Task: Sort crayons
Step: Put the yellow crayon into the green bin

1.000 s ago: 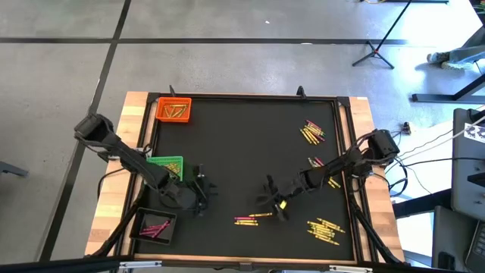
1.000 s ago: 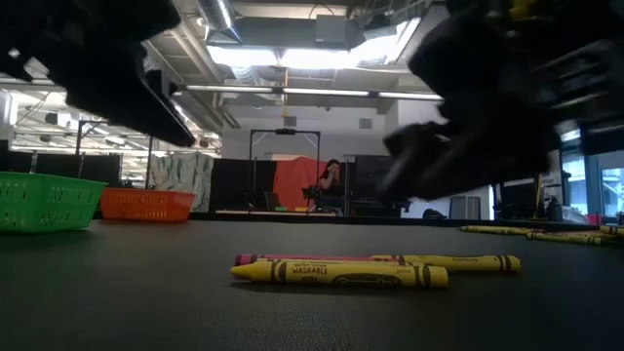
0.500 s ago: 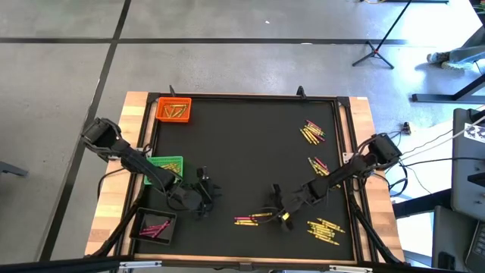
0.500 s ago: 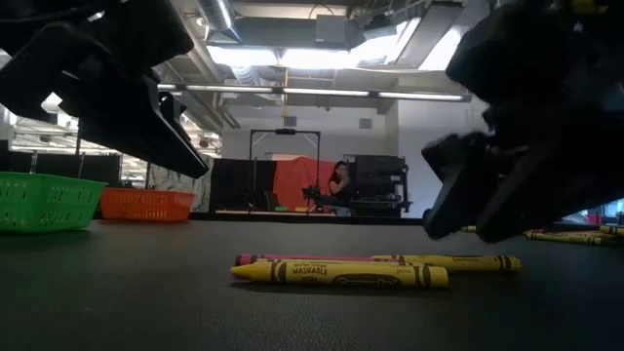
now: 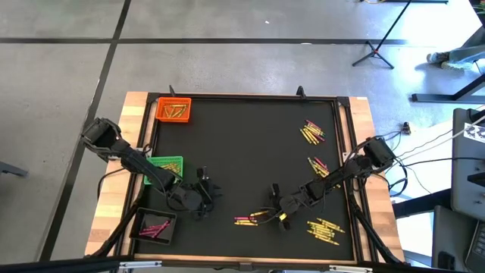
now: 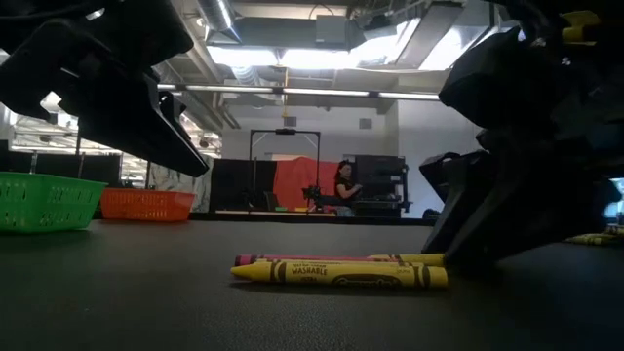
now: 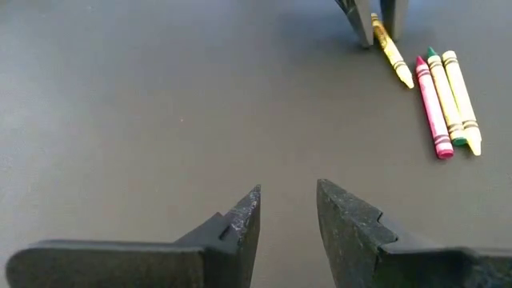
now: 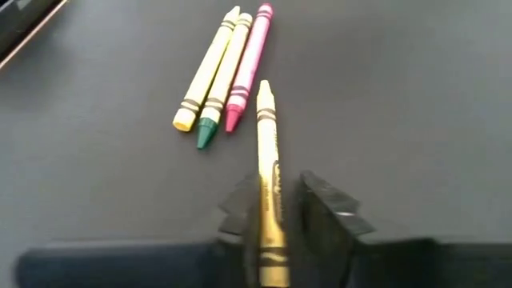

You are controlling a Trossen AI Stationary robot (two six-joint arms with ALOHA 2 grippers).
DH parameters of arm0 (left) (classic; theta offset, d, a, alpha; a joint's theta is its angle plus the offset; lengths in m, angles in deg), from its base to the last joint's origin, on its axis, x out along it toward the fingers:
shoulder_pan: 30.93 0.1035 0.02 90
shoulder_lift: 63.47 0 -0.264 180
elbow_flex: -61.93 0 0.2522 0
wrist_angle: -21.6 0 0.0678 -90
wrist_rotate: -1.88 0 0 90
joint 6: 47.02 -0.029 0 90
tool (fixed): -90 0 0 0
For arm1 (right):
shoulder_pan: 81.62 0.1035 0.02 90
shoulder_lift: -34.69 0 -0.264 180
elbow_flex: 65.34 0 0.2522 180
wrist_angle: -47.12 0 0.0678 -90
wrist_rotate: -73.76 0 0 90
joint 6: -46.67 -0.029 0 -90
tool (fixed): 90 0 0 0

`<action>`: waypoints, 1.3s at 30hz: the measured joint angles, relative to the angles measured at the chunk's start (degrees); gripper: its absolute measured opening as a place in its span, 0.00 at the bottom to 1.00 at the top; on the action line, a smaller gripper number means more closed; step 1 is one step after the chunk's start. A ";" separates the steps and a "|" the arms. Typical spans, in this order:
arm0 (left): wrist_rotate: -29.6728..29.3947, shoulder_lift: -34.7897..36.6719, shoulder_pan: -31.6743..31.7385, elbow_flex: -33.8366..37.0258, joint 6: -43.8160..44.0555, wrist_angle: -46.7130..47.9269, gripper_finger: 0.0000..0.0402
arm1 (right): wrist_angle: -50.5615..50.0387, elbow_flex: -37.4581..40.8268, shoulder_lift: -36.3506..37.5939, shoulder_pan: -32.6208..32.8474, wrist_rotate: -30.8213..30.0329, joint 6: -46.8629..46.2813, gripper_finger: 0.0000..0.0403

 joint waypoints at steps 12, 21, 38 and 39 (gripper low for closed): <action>-0.78 0.00 0.47 -0.02 -4.66 -1.57 0.27 | -0.57 0.15 -0.12 -0.50 -10.91 0.17 0.09; -0.90 0.00 2.29 -0.02 -5.31 -3.29 0.27 | 2.27 0.43 2.77 -5.42 -15.22 6.41 0.03; 1.38 -0.59 8.06 2.19 -5.00 -11.87 0.31 | 15.17 0.28 2.83 -13.16 -7.57 17.42 0.04; 2.35 -0.59 8.59 2.19 -5.44 -12.39 0.33 | 15.52 0.28 2.83 -13.16 -7.43 17.83 0.04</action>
